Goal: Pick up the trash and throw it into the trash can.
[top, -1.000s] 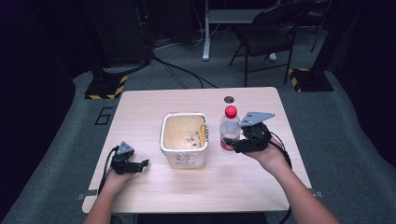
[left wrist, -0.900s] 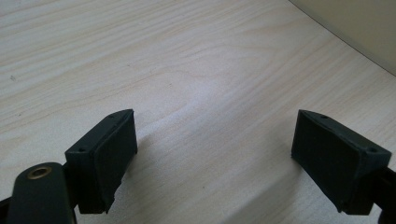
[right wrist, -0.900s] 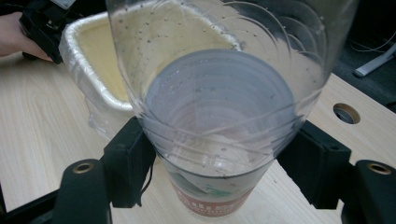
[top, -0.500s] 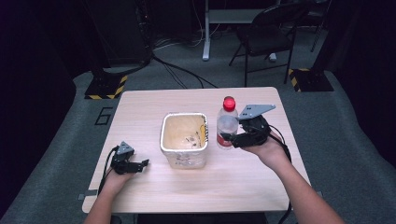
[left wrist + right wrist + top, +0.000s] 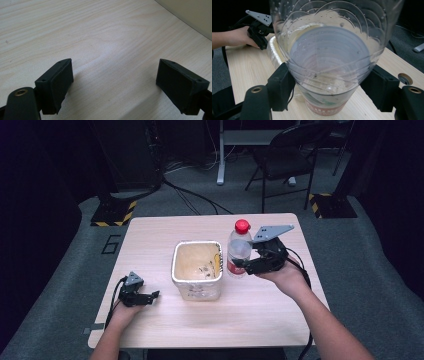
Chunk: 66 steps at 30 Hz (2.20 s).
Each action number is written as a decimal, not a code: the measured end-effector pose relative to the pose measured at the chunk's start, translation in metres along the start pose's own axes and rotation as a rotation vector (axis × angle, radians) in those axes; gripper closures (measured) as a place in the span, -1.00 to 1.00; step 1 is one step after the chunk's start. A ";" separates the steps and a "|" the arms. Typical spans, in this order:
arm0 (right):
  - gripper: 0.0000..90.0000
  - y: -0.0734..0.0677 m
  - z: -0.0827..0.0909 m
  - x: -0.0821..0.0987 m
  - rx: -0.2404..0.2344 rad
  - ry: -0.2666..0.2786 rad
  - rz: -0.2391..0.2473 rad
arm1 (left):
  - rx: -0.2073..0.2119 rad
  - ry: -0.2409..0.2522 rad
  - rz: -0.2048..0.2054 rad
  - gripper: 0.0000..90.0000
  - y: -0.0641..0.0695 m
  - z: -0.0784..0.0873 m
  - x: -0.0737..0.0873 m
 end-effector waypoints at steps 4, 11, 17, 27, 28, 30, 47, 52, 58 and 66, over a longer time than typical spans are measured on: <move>-0.36 -0.003 -0.001 -0.004 -0.009 -0.002 0.011 | 0.000 0.000 0.000 -0.69 0.000 0.000 0.000; -0.36 -0.006 -0.002 -0.014 -0.024 0.007 0.023 | 0.000 0.000 0.000 -0.69 0.000 0.000 0.000; -0.35 -0.012 -0.008 -0.022 -0.038 0.003 0.046 | -0.001 0.000 0.000 -0.69 0.000 0.000 0.000; -0.35 -0.020 -0.022 -0.034 -0.056 0.007 0.066 | 0.000 0.000 0.000 -0.69 0.000 0.000 0.000; -0.36 -0.020 -0.023 -0.035 -0.058 0.007 0.067 | 0.000 0.000 0.001 -0.69 0.000 0.000 0.000; -0.36 -0.022 -0.025 -0.037 -0.060 0.009 0.070 | 0.000 0.000 0.000 -0.69 0.000 0.000 0.000; -0.36 -0.027 -0.047 -0.048 -0.057 0.022 0.090 | -0.001 0.000 0.001 -0.69 0.000 0.000 0.000; -0.35 -0.029 -0.055 -0.050 -0.054 0.036 0.096 | 0.000 0.000 0.000 -0.69 0.000 0.000 0.000; -0.36 -0.032 -0.067 -0.050 -0.050 0.033 0.103 | 0.000 0.000 0.000 -0.69 0.000 0.000 0.000; -0.36 -0.033 -0.084 -0.043 -0.045 0.033 0.101 | 0.000 0.000 -0.001 -0.69 0.000 0.000 0.000</move>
Point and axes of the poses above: each handheld gripper's, and its own axes: z roughly backward along the jaws, x roughly out of its underside, y roughly to its right, the point moved 3 cm from there along -z, roughly forward along the jaws, and after that the axes turned 1 degree about -y, right-handed, at the moved point
